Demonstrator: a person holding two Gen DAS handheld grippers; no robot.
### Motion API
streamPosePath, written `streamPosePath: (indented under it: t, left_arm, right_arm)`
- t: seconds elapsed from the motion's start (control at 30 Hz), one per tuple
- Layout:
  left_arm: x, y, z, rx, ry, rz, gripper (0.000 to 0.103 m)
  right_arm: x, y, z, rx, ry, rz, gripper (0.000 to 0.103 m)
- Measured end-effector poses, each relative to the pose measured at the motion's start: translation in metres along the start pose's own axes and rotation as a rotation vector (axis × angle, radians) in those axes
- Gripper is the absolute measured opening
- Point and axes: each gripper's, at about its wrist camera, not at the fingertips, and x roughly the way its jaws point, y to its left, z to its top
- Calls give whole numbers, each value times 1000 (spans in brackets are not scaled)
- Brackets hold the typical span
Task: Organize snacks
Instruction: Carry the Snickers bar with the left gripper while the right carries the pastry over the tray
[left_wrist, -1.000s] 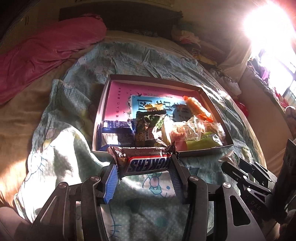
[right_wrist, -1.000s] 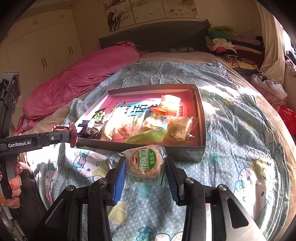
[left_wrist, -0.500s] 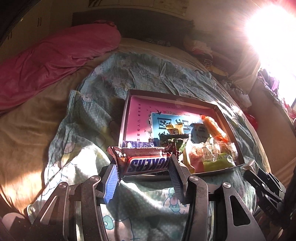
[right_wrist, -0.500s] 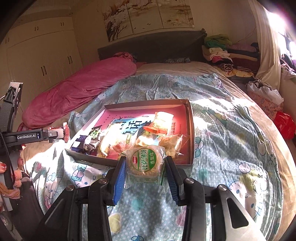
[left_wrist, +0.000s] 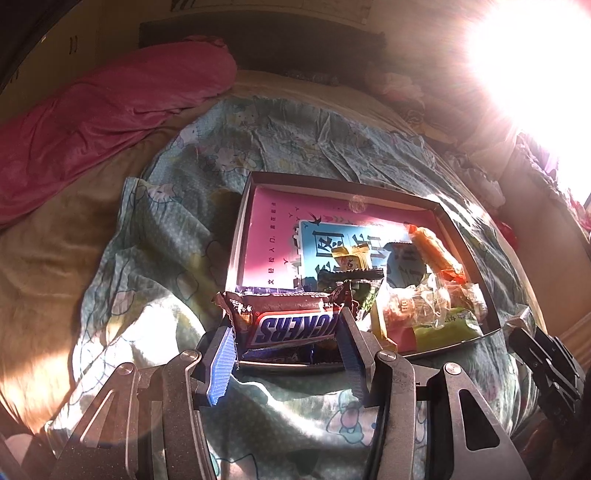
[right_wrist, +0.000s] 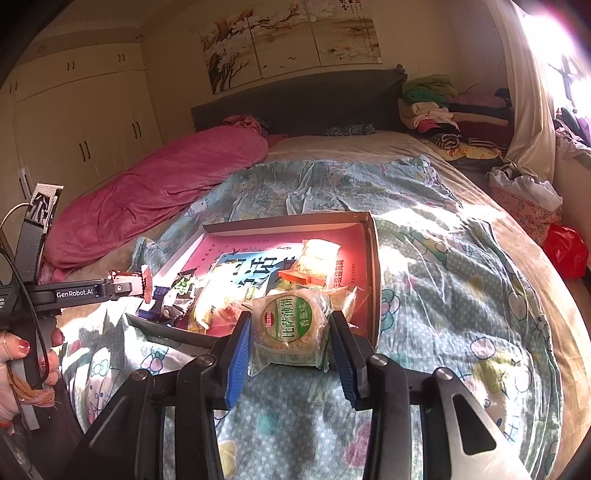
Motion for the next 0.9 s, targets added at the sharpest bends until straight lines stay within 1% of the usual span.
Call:
streamPosePath:
  t: [0.27,0.9]
  left_arm:
    - [14,-2,-2,12,23,5,53]
    - [31,-10,-5,36,49,-1,53]
  right_arm:
    - [6,-2,3,-3,-2,-3,42]
    - [25,-6,15,-5,-14,-3,42]
